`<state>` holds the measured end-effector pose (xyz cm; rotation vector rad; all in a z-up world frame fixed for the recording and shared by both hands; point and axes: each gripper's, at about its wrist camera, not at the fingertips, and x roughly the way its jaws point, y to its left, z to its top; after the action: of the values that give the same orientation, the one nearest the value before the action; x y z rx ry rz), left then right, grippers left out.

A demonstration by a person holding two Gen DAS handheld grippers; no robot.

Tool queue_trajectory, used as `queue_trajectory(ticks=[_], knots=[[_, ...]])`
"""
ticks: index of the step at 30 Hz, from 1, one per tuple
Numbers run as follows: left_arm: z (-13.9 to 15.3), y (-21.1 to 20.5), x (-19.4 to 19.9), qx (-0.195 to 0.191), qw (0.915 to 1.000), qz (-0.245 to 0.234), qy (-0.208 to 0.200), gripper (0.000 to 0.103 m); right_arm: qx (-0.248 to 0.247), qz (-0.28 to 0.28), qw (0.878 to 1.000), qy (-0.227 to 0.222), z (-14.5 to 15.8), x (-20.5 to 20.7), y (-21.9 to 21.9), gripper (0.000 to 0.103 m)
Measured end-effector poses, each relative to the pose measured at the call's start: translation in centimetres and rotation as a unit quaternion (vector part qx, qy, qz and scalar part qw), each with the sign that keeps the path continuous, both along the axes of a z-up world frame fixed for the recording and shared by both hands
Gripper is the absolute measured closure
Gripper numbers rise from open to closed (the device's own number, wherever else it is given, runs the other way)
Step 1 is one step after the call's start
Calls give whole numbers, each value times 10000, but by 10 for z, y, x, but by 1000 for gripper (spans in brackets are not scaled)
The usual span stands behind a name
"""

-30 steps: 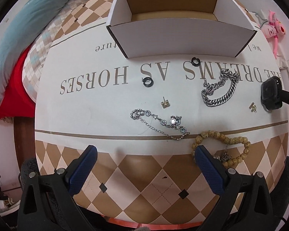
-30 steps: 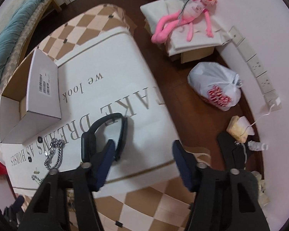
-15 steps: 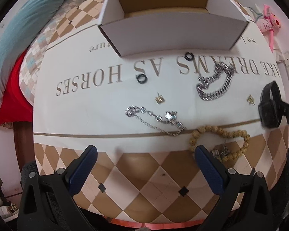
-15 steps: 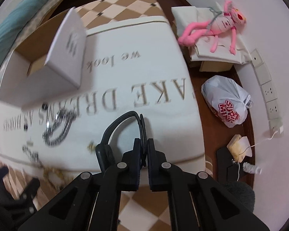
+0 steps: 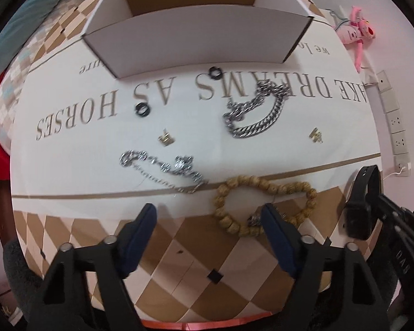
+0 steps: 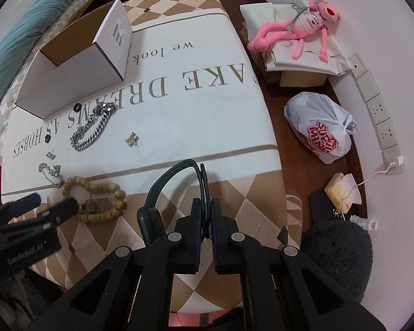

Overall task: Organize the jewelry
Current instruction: 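Grasp the black watch band with the right tool while the left tool grasps the wooden bead bracelet, then carry the band and bead bracelet over the white box and open both tools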

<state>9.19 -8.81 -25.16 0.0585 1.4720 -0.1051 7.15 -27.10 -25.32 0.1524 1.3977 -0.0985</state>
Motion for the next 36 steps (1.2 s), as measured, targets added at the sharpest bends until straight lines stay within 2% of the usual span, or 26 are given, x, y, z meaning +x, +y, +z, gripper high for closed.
queue_trajectory(ticks=[2,5,6,8,13,18,28,36], knots=[[-2,-6,1,68,9999,-85,-41,54,-37,-2,10000,10,-2,-1,1,97],[-5,-16,3,189,9994,-225,-161,74,-140,-20,9999,39,-8,-1,-1,97],[-5,-18,2,190,9993,-269,-200,77,-138,-42,9999,56,-10,-2,-2,97],[-5,-23,7,165,9990,-339,-253,96,-164,-54,9998,72,-13,-1,-3,97],[-3,-31,9,159,9979,-436,-459,96,-240,-26,9997,70,-13,1,-1,97],[16,-27,0,-2,9964,-460,-714,97,-242,20,9997,45,-9,2,5,97],[48,19,-14,-25,9932,-393,-1099,97,-144,243,9994,-174,4,6,26,97],[82,41,-21,-224,9909,-223,-1306,97,136,312,9988,-345,18,10,48,97]])
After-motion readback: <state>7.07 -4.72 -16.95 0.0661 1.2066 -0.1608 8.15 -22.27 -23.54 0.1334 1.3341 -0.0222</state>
